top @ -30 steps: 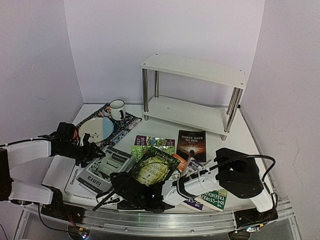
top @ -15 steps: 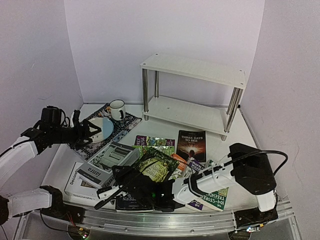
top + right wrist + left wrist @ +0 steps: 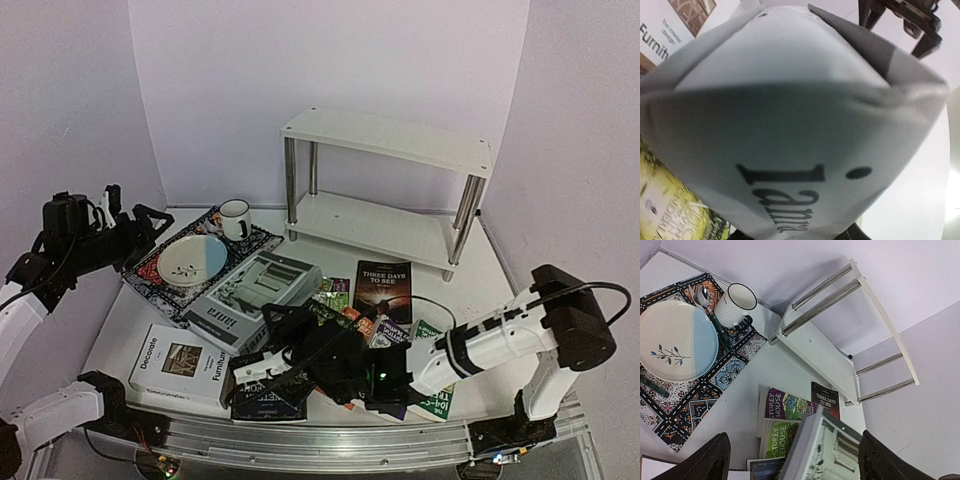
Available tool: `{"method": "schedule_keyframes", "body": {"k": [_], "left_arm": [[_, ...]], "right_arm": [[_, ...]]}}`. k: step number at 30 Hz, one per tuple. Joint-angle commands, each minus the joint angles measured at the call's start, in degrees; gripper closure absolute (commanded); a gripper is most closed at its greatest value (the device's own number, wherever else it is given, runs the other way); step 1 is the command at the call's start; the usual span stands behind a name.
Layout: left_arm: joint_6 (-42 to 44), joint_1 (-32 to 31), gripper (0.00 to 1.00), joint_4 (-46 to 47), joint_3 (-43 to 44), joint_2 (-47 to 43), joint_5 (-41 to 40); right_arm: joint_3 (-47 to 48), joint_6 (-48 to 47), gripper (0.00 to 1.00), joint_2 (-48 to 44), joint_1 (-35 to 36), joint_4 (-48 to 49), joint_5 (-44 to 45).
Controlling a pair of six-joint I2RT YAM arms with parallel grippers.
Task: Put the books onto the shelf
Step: Place the book on the shelf.
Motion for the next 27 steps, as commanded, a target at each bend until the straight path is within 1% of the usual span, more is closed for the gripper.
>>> {"method": "schedule_keyframes", "body": {"k": [1,3,5,12,15,20,27], "left_arm": [[0.17,-0.12,0.11,-0.50,2.23,0.99,-1.91],[0.16,-0.11,0.11,-0.50,2.23,1.31,-1.93],[0.40,-0.08,0.10,-0.49,2.26,1.42,-2.02],[0.09,-0.11,0.11,-0.50,0.99,2.09,-1.50],[-0.25,-0.14,0.11,-0.51,0.34,1.80,-1.88],[-0.43,-0.14,0.11,-0.45,-0.12,1.47,-2.10],[-0.60,-0.13,0.10,0.15,-1.13,2.36,-1.25]], "right_arm": [[-2.67,-0.49,0.61,-10.75,-2.67,4.96,5.11],[-4.15,1.83,0.60,-13.84,-3.49,4.31,5.13],[-5.10,6.60,0.59,-16.94,-4.29,1.46,4.83],[-6.28,29.33,0.60,-25.25,-9.44,-13.24,-0.53],[-6.21,37.59,0.60,-26.20,-12.55,-16.44,-2.46],[-5.10,47.54,0.61,-25.78,-17.39,-20.56,-4.13],[-1.67,60.19,0.67,-23.90,-22.80,-26.81,-5.06]]}}
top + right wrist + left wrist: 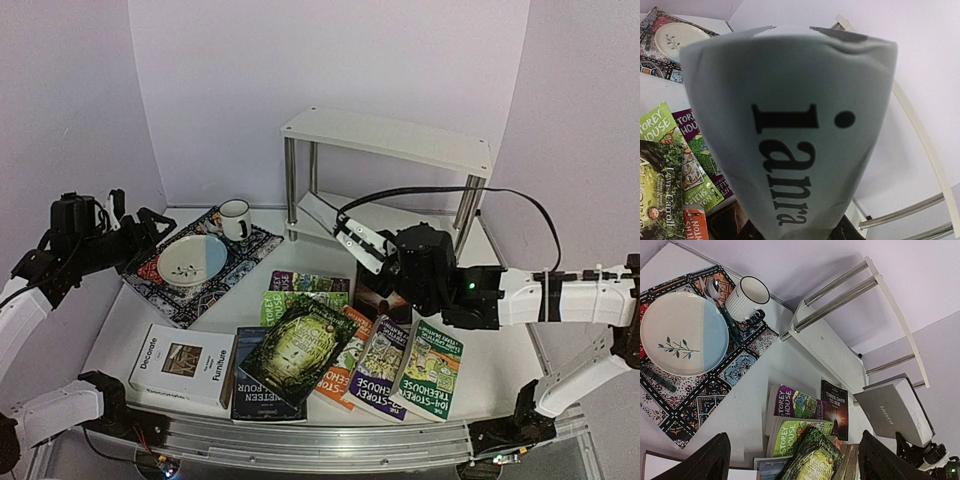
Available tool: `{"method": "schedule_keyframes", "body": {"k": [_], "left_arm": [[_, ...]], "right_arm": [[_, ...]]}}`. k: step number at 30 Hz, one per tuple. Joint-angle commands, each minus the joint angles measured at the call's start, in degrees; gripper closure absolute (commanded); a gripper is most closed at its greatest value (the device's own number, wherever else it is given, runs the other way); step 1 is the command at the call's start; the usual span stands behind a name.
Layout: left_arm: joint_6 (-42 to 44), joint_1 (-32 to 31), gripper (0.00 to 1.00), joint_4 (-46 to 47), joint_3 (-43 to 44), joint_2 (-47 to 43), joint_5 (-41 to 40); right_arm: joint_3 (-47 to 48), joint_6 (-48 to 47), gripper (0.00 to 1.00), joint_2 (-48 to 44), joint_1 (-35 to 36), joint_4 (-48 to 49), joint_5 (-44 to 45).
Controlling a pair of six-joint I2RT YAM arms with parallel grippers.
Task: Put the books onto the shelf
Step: Place the book on the shelf.
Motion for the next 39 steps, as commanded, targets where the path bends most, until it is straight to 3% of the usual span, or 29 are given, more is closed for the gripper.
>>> {"method": "schedule_keyframes", "body": {"k": [1,14,20,39], "left_arm": [[-0.62,-0.14,0.10,1.37,-1.12,0.51,0.54],[-3.65,-0.15,0.10,15.31,-7.69,6.14,7.57],[-3.36,-0.16,0.11,17.17,-7.34,7.84,8.57],[-3.84,-0.16,0.11,19.62,-8.34,7.50,8.69]], "right_arm": [[4.42,12.31,0.67,0.68,-2.62,-2.75,-0.37],[6.16,30.40,0.70,1.91,-9.18,-7.99,0.07],[5.23,36.60,0.70,3.00,-13.19,-8.08,-1.10],[3.15,41.88,0.71,5.27,-19.84,-0.12,1.11]]}}
